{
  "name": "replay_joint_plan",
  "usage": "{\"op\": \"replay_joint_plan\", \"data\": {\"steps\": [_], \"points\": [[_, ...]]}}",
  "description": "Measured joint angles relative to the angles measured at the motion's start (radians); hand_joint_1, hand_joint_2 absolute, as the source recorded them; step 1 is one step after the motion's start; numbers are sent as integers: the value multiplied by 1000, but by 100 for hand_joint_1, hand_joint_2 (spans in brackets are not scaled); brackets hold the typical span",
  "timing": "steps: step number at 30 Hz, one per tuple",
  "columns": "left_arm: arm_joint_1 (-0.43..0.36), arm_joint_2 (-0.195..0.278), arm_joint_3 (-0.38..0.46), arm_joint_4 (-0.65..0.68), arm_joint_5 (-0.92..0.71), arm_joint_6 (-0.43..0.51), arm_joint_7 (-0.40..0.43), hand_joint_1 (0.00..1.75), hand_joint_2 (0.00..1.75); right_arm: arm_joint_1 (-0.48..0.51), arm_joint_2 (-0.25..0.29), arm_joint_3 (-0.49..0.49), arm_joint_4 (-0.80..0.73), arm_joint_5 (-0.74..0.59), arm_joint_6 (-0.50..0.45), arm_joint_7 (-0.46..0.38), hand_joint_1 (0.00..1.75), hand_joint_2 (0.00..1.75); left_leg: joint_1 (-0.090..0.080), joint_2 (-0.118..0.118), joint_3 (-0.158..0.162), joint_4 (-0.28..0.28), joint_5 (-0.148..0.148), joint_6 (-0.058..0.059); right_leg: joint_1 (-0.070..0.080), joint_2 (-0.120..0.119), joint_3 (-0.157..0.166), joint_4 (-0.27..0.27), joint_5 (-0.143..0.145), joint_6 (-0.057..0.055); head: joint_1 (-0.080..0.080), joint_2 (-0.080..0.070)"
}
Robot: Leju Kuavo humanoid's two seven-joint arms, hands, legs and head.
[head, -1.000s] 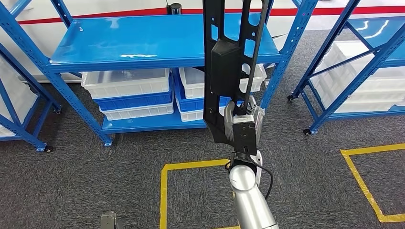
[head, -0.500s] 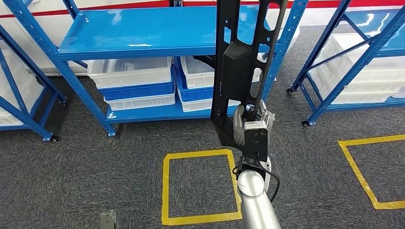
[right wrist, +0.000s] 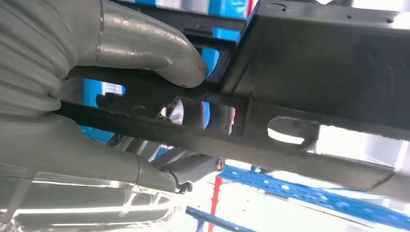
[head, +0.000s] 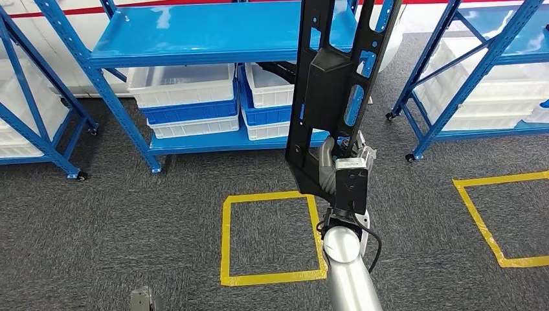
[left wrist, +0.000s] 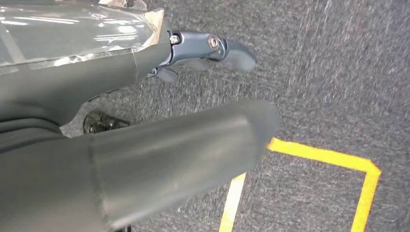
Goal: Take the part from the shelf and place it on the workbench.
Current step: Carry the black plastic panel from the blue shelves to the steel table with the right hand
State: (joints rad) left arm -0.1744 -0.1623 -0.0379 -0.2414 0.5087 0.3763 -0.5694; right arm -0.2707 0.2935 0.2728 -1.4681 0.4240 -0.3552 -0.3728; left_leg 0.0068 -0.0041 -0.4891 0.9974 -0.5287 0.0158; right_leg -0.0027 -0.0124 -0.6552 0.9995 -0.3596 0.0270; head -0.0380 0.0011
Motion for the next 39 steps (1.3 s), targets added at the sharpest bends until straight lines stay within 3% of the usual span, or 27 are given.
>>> {"op": "replay_joint_plan", "data": {"steps": [2,3,5,6,7,8,9,10,11,12,13,14,16,17,19,21,22,24,25,26,28,30,32,33,37,38,39], "points": [[0,-1,0,0,-4,-4,0,0,0,-1,-3,-2,-3,2,-4,4,175,175,2,5,-23,-7,27,18,-1,4,-14,10,-11,5,-2,0],[-1,-2,0,-1,-9,-8,0,0,0,-1,-6,-4,-6,3,-8,8,175,175,5,8,-38,-10,43,26,-2,6,-29,37,-44,2,1,0],[-4,-4,0,-5,-28,-18,6,0,0,-1,-16,-14,-16,5,-19,20,175,175,7,10,-72,-11,76,34,-6,9,-62,151,-145,-6,8,0],[-6,-5,-1,-6,-41,-22,13,0,0,1,-22,-21,-22,6,-24,26,175,175,7,10,-89,-10,91,34,-8,10,-74,220,-180,-2,11,0],[-9,-6,-3,-7,-56,-25,25,0,0,3,-30,-31,-29,6,-30,32,175,175,7,11,-108,-10,106,33,-11,10,-74,275,-194,7,12,0],[-13,-7,-6,-8,-72,-27,40,0,0,7,-37,-42,-36,6,-37,38,175,175,7,11,-126,-9,121,30,-13,10,-62,304,-186,20,13,0],[-18,-9,-10,-8,-88,-28,56,0,0,12,-44,-54,-45,7,-43,43,175,175,7,12,-144,-8,135,27,-16,10,-32,295,-164,33,14,0],[-25,-11,-15,-10,-103,-28,71,0,0,16,-50,-65,-54,9,-49,47,175,175,8,12,-161,-7,148,23,-20,10,15,250,-142,43,14,0],[-32,-13,-21,-13,-115,-28,85,0,0,20,-54,-74,-66,11,-53,49,175,175,7,12,-175,-5,161,17,-21,10,79,173,-139,46,15,0],[-40,-16,-27,-17,-125,-28,95,0,0,22,-57,-81,-77,13,-56,50,175,175,7,12,-187,-3,174,10,-21,11,138,88,-150,41,15,0],[-48,-18,-32,-19,-133,-28,102,0,0,24,-60,-87,-88,16,-58,50,175,175,6,12,-193,-5,187,4,-18,13,177,23,-165,33,14,0],[-55,-20,-36,-22,-138,-27,108,0,0,25,-63,-92,-98,19,-60,50,175,175,6,12,-197,-10,201,-3,-15,14,196,-17,-179,23,13,0],[-63,-24,-45,-23,-145,-27,117,0,0,30,-70,-102,-110,23,-65,51,175,175,11,11,-201,-22,223,-16,-12,15,180,-27,-166,2,10,0],[-64,-25,-48,-23,-146,-27,120,0,0,31,-73,-106,-114,25,-66,51,175,175,13,10,-208,-18,211,-21,-13,15,172,-27,-155,-10,9,0],[-64,-26,-51,-24,-147,-27,124,0,0,32,-79,-111,-117,26,-67,52,175,175,16,7,-231,50,122,-29,-15,12,150,-29,-129,-31,4,0],[-66,-25,-51,-27,-145,-29,122,0,0,31,-84,-115,-119,27,-67,52,175,175,15,6,-263,189,20,-33,-9,12,122,-28,-104,-40,-2,0],[-66,-25,-51,-28,-142,-30,119,0,0,30,-87,-117,-119,27,-67,52,175,175,15,6,-274,256,4,-32,-5,12,106,-27,-92,-42,-3,0],[-66,-23,-50,-30,-134,-35,114,0,0,28,-92,-118,-118,26,-67,52,175,175,12,6,-258,311,41,-23,4,12,78,-25,-71,-43,-3,0],[-66,-23,-50,-30,-131,-37,110,0,0,26,-94,-119,-118,25,-67,52,175,175,9,5,-224,284,69,-14,8,12,66,-25,-61,-43,-3,0],[-66,-22,-50,-31,-129,-38,106,0,0,22,-97,-119,-118,23,-68,52,175,175,3,5,-171,224,80,-1,11,12,57,-24,-53,-42,-3,0],[-67,-20,-49,-34,-126,-39,97,0,0,11,-101,-119,-118,18,-68,53,175,175,-9,6,-54,69,50,22,18,11,47,-22,-39,-37,-2,0],[-68,-18,-48,-37,-122,-39,87,0,0,-2,-104,-119,-117,12,-68,53,175,175,-17,8,-2,-15,20,32,19,8,43,-22,-27,-26,-2,0],[-66,-18,-46,-38,-115,-38,80,0,0,-13,-106,-119,-115,6,-68,54,175,175,-14,9,-2,-31,31,40,17,7,33,-12,-26,-16,-3,0],[-65,-18,-44,-38,-113,-38,77,0,0,-19,-108,-119,-113,4,-68,55,175,175,-12,10,-6,-36,41,46,15,8,20,12,-41,-15,-1,0],[-62,-19,-31,-39,-105,-34,71,0,0,-40,-114,-119,-94,-9,-63,55,175,175,-7,13,-41,-38,73,48,-2,12,-82,261,-162,-5,12,0],[-60,-19,-28,-39,-103,-32,71,0,0,-42,-115,-119,-87,-11,-61,55,175,175,-6,13,-49,-37,79,45,-8,12,-84,288,-173,4,12,0],[-58,-19,-24,-39,-102,-30,71,0,0,-44,-116,-120,-81,-13,-59,55,175,175,-3,13,-55,-35,83,42,-14,11,-63,269,-167,16,13,0]]}}
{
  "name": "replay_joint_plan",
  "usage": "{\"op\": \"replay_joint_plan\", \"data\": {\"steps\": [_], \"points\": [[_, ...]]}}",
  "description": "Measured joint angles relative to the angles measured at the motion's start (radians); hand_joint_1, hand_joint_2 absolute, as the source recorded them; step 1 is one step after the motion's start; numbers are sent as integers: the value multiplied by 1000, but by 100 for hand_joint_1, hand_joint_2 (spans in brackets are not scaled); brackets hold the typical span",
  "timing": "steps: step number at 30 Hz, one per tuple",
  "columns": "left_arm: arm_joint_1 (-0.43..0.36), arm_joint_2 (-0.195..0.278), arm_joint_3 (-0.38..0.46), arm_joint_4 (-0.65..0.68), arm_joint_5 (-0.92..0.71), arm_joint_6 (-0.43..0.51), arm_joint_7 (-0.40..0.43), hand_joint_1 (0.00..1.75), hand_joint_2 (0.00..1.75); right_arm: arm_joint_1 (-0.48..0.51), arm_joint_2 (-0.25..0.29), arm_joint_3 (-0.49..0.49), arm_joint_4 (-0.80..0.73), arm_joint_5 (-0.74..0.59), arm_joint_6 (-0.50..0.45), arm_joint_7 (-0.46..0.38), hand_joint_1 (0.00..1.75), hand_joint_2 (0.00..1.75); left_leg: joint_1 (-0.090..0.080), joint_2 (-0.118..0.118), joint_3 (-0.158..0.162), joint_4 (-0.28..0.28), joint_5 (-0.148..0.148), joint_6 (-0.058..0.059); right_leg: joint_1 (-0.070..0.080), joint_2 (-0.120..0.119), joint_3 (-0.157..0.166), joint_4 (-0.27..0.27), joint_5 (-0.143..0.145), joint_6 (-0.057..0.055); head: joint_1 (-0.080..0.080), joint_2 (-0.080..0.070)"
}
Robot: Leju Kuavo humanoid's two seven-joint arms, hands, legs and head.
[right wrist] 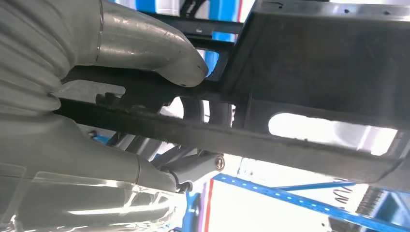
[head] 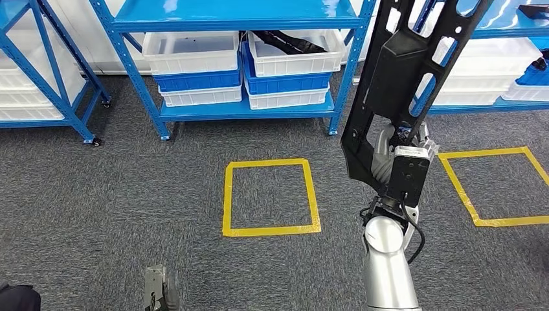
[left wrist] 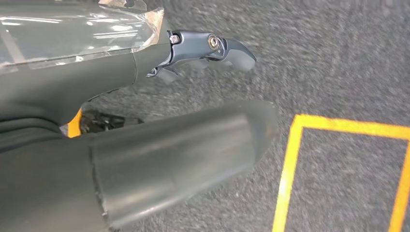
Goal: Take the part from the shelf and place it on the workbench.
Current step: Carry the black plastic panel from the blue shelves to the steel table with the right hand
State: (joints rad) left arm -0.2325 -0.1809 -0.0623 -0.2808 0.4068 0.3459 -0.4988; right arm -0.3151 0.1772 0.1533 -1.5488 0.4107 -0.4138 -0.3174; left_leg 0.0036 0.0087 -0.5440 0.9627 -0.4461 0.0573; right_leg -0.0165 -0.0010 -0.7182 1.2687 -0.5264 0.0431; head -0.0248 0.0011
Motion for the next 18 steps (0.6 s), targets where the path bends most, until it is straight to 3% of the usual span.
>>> {"op": "replay_joint_plan", "data": {"steps": [2,3,5,7,10,12,14,16,18], "points": [[2,0,5,0,0,2,-2,0,0,-10,-1,0,11,-2,3,-1,175,175,5,0,-11,11,3,-9,-12,-1,91,-142,37,25,1,0],[2,1,7,0,0,2,-3,0,0,-16,-1,0,17,-4,3,-2,175,175,4,-1,-18,19,2,-14,-14,0,132,-210,51,30,2,0],[3,2,13,-1,0,4,-7,0,0,-24,0,0,26,-11,6,-5,175,175,1,-2,-33,33,1,-20,-16,4,164,-273,60,24,2,0],[5,2,20,-1,0,8,-9,0,0,-26,1,-1,35,-24,11,-7,175,175,-1,-5,-42,36,5,-8,-15,7,160,-272,65,12,-1,0],[6,6,27,-2,0,14,-11,0,0,-28,7,-5,43,-51,26,-8,175,175,-1,-7,-41,29,17,3,-23,7,161,-287,79,15,-4,0],[5,3,30,-5,0,18,-14,0,0,-28,14,-8,45,-65,35,-8,175,175,4,-1,-3,-42,52,18,-21,8,167,-305,87,17,-14,0],[2,-2,34,-7,1,20,-16,0,0,-32,16,-10,47,-78,42,-9,175,175,14,11,40,-127,92,34,-13,9,146,-268,69,12,-19,0],[0,-5,38,-7,2,20,-15,0,0,-35,15,-15,49,-90,47,-11,175,175,22,23,46,-145,102,26,-18,9,89,-163,31,17,-13,0],[2,-12,40,-7,-1,20,-12,0,0,-26,12,-26,52,-100,47,-14,175,175,36,35,36,-129,95,3,-32,7,51,-102,22,37,-11,0]]}}
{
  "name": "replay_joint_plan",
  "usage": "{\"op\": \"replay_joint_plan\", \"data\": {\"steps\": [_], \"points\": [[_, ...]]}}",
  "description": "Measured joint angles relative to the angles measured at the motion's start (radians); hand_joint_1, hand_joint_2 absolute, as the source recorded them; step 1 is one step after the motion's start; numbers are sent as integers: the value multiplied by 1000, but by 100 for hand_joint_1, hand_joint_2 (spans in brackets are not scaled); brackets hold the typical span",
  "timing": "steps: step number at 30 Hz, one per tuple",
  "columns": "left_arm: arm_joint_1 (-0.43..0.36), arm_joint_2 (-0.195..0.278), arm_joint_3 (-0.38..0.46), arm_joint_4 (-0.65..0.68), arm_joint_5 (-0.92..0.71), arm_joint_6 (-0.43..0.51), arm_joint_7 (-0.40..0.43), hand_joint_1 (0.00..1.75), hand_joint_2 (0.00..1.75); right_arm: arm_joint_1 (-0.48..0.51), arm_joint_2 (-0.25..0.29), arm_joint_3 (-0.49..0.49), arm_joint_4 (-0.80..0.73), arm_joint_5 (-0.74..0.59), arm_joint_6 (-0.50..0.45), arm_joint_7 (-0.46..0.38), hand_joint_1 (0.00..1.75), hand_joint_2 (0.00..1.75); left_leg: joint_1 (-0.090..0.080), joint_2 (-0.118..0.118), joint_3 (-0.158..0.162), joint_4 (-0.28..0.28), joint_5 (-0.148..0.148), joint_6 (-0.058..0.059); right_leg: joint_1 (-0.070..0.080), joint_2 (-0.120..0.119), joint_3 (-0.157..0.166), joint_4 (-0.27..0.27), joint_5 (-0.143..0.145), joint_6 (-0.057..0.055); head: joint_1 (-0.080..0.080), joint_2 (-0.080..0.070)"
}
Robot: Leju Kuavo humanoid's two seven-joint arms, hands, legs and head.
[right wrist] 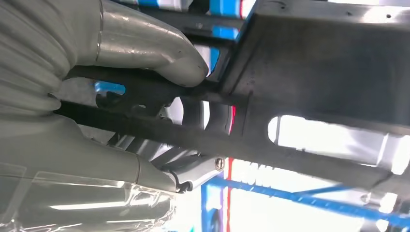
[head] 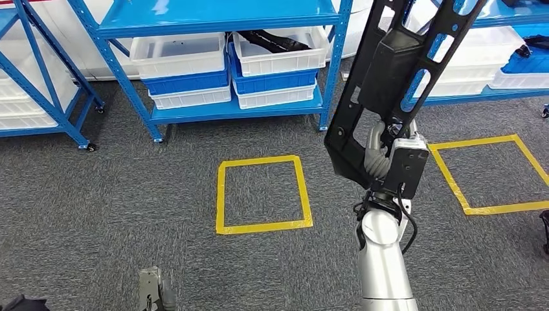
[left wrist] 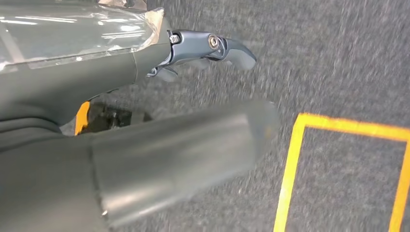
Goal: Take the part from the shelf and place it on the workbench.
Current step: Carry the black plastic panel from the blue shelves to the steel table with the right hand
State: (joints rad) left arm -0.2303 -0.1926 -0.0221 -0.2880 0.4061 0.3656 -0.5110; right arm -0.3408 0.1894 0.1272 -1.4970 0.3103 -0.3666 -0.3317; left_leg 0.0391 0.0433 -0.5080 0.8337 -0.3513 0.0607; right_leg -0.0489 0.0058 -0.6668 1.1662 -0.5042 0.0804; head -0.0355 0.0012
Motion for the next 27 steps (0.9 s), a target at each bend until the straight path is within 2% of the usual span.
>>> {"op": "replay_joint_plan", "data": {"steps": [1,3,4,5,6,8,9,10,11,13,14,15,16,17,19,20,21,22,23,24,25,27], "points": [[1,-3,1,0,-3,0,2,0,0,6,-2,-7,1,-5,-1,-4,175,175,9,6,-8,17,-8,-15,-9,-5,7,-22,17,17,1,0],[0,-6,2,0,-9,-1,5,0,0,18,-6,-19,2,-14,-3,-14,175,175,30,19,-32,68,-33,-53,-21,-30,50,-119,62,53,4,0],[0,-5,2,0,-11,-2,6,0,0,24,-8,-24,2,-20,-4,-20,175,175,37,25,-47,100,-49,-72,-22,-41,60,-149,73,59,10,0],[-1,-5,3,0,-14,-3,7,0,0,29,-10,-30,2,-26,-6,-25,175,175,40,30,-59,126,-63,-87,-21,-46,58,-152,74,51,15,0],[-1,-4,4,-1,-16,-4,8,0,0,37,-12,-38,1,-32,-9,-29,175,175,39,35,-67,143,-74,-98,-16,-43,44,-131,67,34,15,0],[-1,-6,4,-1,-22,-6,9,0,0,57,-16,-56,0,-46,-15,-38,175,175,39,41,-69,155,-83,-107,-15,-21,30,-111,62,1,7,0],[-2,-6,4,-2,-23,-4,9,0,0,69,-17,-66,0,-54,-16,-43,175,175,41,35,-69,162,-94,-107,-14,-13,25,-106,62,-9,-2,0],[-3,-6,4,-2,-24,-2,9,0,0,81,-19,-75,-1,-61,-16,-49,175,175,41,21,-77,185,-118,-105,-12,-3,22,-105,64,-16,-6,0],[-3,-6,5,-2,-24,0,9,0,0,92,-20,-84,-2,-69,-16,-55,175,175,38,4,-94,230,-154,-100,-9,5,20,-105,66,-22,-10,0],[-3,-6,7,-2,-23,2,7,0,0,111,-22,-100,-3,-80,-14,-64,175,175,25,-26,-154,372,-239,-83,0,24,15,-107,72,-32,-19,0],[-2,-6,9,-2,-21,3,5,0,0,118,-23,-107,-4,-86,-10,-69,175,175,16,-31,-183,437,-266,-73,7,33,13,-107,74,-36,-21,0],[-1,-5,10,-2,-19,3,3,0,0,125,-25,-114,-4,-91,-7,-73,175,175,6,-34,-199,471,-274,-59,15,44,10,-107,76,-39,-23,0],[-1,-4,11,-2,-18,3,1,0,0,131,-27,-121,-4,-96,-3,-78,175,175,-5,-39,-196,466,-262,-40,24,56,8,-107,79,-43,-24,0],[-1,-4,12,-2,-15,3,-2,0,0,134,-28,-127,-4,-100,0,-83,175,175,-17,-49,-175,424,-236,-17,34,69,7,-107,81,-47,-24,0],[-1,1,13,-2,-13,3,-6,0,0,137,-30,-136,-4,-106,3,-93,175,175,-46,-104,-109,301,-179,41,43,93,6,-109,88,-53,-18,0],[0,2,15,-2,-12,3,-8,0,0,136,-31,-139,-4,-109,4,-98,175,175,-57,-131,-86,258,-160,63,43,103,6,-110,90,-54,-11,0],[0,3,17,-2,-11,3,-10,0,0,137,-32,-142,-4,-113,5,-102,175,175,-67,-150,-74,235,-151,77,39,114,5,-112,94,-51,-9,0],[1,2,20,-2,-10,3,-12,0,0,139,-33,-146,-4,-116,5,-105,175,175,-73,-150,-72,231,-148,82,37,125,4,-115,98,-46,-8,0],[1,-1,24,-2,-9,2,-14,0,0,143,-34,-150,-5,-121,6,-110,175,175,-75,-138,-67,219,-141,82,36,139,3,-120,103,-41,-13,0],[0,-2,26,-2,-8,2,-16,0,0,148,-36,-155,-6,-126,6,-115,175,175,-73,-122,-61,204,-132,73,37,140,-2,-120,105,-37,-19,0],[1,-3,29,-2,-8,2,-18,0,0,152,-38,-161,-9,-132,5,-120,175,175,-68,-107,-55,186,-121,67,42,123,-10,-109,98,-36,-18,0],[4,-6,32,-2,-7,1,-21,0,0,155,-42,-171,-14,-141,4,-128,175,175,-59,-73,-48,156,-102,52,47,58,-47,-34,54,-40,-8,0]]}}
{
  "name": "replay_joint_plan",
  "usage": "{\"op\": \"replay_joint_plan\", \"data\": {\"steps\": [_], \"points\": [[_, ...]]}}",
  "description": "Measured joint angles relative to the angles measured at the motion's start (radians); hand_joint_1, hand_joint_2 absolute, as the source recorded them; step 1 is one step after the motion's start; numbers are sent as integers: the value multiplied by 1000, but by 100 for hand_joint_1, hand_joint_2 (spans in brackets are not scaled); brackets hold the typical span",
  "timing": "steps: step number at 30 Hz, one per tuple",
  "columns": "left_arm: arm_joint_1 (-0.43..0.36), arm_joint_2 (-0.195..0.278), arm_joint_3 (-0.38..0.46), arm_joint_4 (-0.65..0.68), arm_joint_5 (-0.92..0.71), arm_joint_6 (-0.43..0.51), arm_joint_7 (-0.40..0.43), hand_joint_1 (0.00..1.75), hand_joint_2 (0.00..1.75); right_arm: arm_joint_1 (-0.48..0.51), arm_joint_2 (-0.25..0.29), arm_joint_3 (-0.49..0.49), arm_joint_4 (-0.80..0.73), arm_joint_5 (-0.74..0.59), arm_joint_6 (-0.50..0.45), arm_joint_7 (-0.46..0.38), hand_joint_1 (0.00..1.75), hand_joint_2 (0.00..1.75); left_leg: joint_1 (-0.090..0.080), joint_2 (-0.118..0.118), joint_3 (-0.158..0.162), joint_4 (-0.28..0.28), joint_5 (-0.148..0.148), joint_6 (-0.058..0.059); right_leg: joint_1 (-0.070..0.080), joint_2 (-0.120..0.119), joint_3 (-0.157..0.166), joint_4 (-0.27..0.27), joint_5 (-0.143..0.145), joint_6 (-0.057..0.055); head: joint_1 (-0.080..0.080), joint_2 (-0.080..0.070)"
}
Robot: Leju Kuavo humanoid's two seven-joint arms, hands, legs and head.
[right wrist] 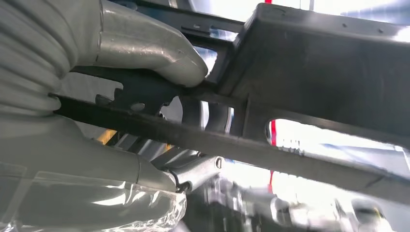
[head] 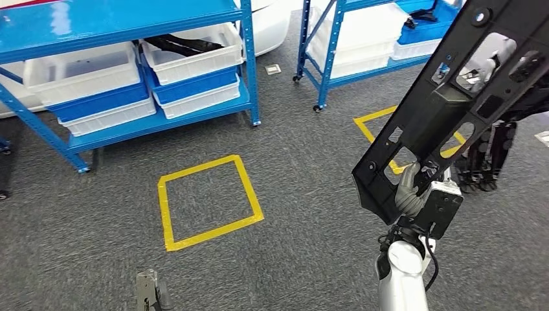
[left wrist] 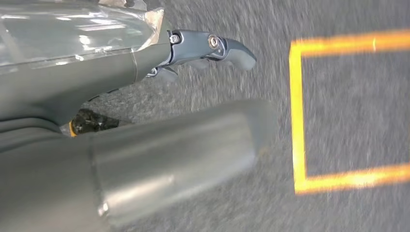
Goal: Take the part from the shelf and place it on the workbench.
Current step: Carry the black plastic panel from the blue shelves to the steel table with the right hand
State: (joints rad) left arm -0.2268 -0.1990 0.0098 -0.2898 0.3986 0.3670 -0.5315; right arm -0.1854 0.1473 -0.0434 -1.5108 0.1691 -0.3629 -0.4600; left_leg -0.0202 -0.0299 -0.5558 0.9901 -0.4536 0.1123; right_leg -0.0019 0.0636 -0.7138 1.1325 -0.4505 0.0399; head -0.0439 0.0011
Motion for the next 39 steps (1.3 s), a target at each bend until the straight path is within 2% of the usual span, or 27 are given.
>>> {"op": "replay_joint_plan", "data": {"steps": [1,2,3,4,5,6,7,9,12,14,16,18,19,20,21,23,25,27,29,31,33,34,35,36,37,38,39], "points": [[3,-1,2,0,1,0,-1,0,0,1,-1,-3,-1,-3,-1,-3,175,175,1,16,-1,-5,3,-1,-1,-29,-25,60,-32,0,5,0],[5,-1,4,0,3,0,-1,0,0,2,-3,-5,-2,-4,-1,-4,175,175,1,35,-5,-5,4,-5,-6,-44,-47,118,-58,4,8,0],[7,-1,6,1,6,1,-1,0,0,4,-4,-7,-2,-4,-2,-5,175,175,1,54,-8,-4,5,-7,-12,-52,-58,153,-74,12,10,0],[8,0,7,1,7,1,-1,0,0,6,-6,-9,-2,-3,-5,-5,175,175,1,70,-11,-4,6,-11,-18,-58,-48,153,-75,23,10,0],[8,1,9,1,9,1,-1,0,0,6,-8,-11,-2,0,-8,-5,175,175,1,85,-13,-3,6,-15,-24,-65,-17,112,-62,36,11,0],[8,1,11,1,9,1,-1,0,0,6,-9,-12,-3,4,-12,-5,175,175,2,99,-14,0,5,-20,-28,-80,33,37,-41,47,12,0],[7,2,15,1,10,1,-1,0,0,6,-10,-14,-5,9,-17,-5,175,175,1,110,-15,3,2,-28,-28,-99,79,-32,-25,51,12,0],[4,4,21,1,11,1,-2,0,0,7,-11,-16,-12,18,-25,-5,175,175,-2,129,-17,13,-2,-43,-23,-120,131,-117,-7,37,11,0],[1,5,29,1,9,2,-3,0,0,14,-13,-20,-26,25,-40,-6,175,175,0,142,-18,18,-3,-63,-21,-97,127,-124,3,5,11,0],[1,6,33,0,7,2,-5,0,0,24,-12,-23,-39,29,-54,-11,175,175,8,100,-33,55,-37,-79,-29,-80,123,-129,12,-11,7,0],[4,8,39,1,6,3,-9,0,0,33,-8,-26,-49,31,-68,-16,175,175,16,45,-77,167,-111,-92,-33,-63,115,-130,20,-22,2,0],[8,11,48,1,6,4,-10,0,0,44,-5,-29,-55,31,-78,-20,175,175,22,31,-123,282,-165,-98,-33,-41,106,-130,27,-23,0,0],[10,12,51,1,6,5,-10,0,0,50,-5,-30,-57,31,-81,-21,175,175,25,30,-125,296,-164,-99,-33,-28,101,-130,32,-20,0,0],[10,13,53,1,5,5,-10,0,0,54,-5,-32,-60,31,-83,-21,175,175,28,27,-108,271,-145,-99,-34,-14,98,-130,36,-17,-1,0],[10,14,54,1,4,4,-10,0,0,57,-5,-33,-62,30,-86,-21,175,175,30,18,-71,211,-114,-97,-36,0,95,-130,40,-13,-1,0],[7,17,54,1,0,3,-11,0,0,59,-5,-37,-69,29,-91,-21,175,175,34,-28,7,74,-69,-94,-37,23,90,-129,49,-2,-2,0],[4,18,55,1,-3,4,-14,0,0,59,-5,-44,-76,26,-93,-19,175,175,31,-52,38,16,-59,-89,-37,42,84,-133,59,12,-1,0],[1,20,56,0,-3,7,-21,0,0,63,-5,-55,-80,24,-92,-14,175,175,26,-29,36,12,-48,-76,-41,56,78,-140,71,27,1,0],[-3,22,61,-2,-3,9,-28,0,0,70,-7,-70,-84,23,-92,-9,175,175,26,-4,33,3,-32,-57,-40,23,55,-115,57,29,5,0],[-3,24,70,-5,-3,10,-33,0,0,74,-7,-82,-90,24,-91,-6,175,175,23,24,24,-3,-20,-44,-37,-32,1,-1,-6,18,15,0],[-2,26,76,-6,-5,10,-35,0,0,84,-7,-94,-97,28,-89,-2,175,175,16,54,13,-2,-15,-38,-36,-50,-51,139,-70,15,20,0],[-1,27,78,-6,-6,10,-36,0,0,92,-7,-100,-101,30,-87,0,175,175,13,69,8,-2,-12,-38,-36,-52,-55,168,-83,19,21,0],[-1,28,79,-6,-9,10,-36,0,0,99,-7,-108,-105,32,-84,4,175,175,11,83,5,-2,-11,-38,-36,-56,-33,151,-81,25,21,0],[-2,28,80,-7,-13,10,-36,0,0,105,-6,-114,-108,32,-82,7,175,175,10,96,4,-1,-10,-39,-35,-64,10,95,-68,31,22,0],[-2,28,80,-7,-17,10,-36,0,0,108,-6,-120,-110,32,-80,10,175,175,8,109,4,0,-9,-41,-33,-87,67,12,-52,34,22,0],[-3,28,80,-8,-22,9,-37,0,0,109,-5,-127,-112,32,-78,12,175,175,5,121,4,2,-11,-45,-31,-113,117,-62,-37,33,22,0],[-4,29,80,-9,-26,9,-38,0,0,110,-4,-132,-113,30,-76,12,175,175,2,132,5,3,-12,-49,-28,-130,149,-112,-27,27,20,0]]}}
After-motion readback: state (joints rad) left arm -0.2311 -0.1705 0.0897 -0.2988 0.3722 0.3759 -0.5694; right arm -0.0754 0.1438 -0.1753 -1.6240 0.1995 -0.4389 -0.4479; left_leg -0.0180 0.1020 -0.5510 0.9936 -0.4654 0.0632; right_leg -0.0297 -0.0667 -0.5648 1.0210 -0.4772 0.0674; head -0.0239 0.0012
